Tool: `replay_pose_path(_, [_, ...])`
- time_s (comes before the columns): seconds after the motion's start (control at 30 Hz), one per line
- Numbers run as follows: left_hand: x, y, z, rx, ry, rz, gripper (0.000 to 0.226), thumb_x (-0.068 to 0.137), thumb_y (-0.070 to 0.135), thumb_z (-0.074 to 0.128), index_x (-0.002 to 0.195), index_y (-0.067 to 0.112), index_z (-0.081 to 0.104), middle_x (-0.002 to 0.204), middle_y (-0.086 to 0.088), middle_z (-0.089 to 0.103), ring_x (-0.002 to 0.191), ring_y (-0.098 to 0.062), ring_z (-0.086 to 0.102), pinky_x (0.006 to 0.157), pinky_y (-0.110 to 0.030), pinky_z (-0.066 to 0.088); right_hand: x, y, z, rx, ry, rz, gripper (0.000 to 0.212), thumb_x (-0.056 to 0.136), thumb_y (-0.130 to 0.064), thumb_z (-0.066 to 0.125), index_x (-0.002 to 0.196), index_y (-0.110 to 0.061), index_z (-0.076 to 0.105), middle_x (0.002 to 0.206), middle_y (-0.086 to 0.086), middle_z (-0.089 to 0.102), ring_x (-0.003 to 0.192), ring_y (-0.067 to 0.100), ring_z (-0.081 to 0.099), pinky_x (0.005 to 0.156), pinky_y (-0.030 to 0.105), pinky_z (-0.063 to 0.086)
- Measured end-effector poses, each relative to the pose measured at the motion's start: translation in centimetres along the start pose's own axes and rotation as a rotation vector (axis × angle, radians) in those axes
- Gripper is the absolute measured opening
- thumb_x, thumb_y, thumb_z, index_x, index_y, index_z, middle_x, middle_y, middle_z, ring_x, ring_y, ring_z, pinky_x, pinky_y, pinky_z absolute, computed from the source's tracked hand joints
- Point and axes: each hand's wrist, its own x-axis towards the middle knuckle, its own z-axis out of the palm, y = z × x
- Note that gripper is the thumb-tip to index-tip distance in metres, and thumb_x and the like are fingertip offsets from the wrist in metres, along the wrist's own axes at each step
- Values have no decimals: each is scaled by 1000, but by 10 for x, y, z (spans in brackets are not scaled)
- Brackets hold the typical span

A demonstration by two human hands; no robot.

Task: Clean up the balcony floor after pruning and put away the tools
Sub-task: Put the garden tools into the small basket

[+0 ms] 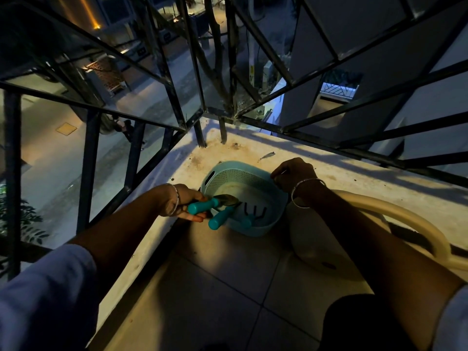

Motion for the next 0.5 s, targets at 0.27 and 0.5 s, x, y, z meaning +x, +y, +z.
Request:
replay_pose_path(0.27, [6,-5,4,21,24,65,27,90,7,64,112,-8,59,84,-22,71,64,-23,72,58,-29,60,2,1,4,4,-26,0,7,82,-14,75,85,-20,77,105,8,71,97,25,67,87,43,57])
replay_pose_path(0.5, [8,-7,1,-18,40,108,27,90,8,65,113,-4,61,95,-25,70,73,-27,72,65,-33,61,2,2,6,18,-38,8,7,81,-14,75,87,-18,77,110,9,69,103,27,64,90,43,55])
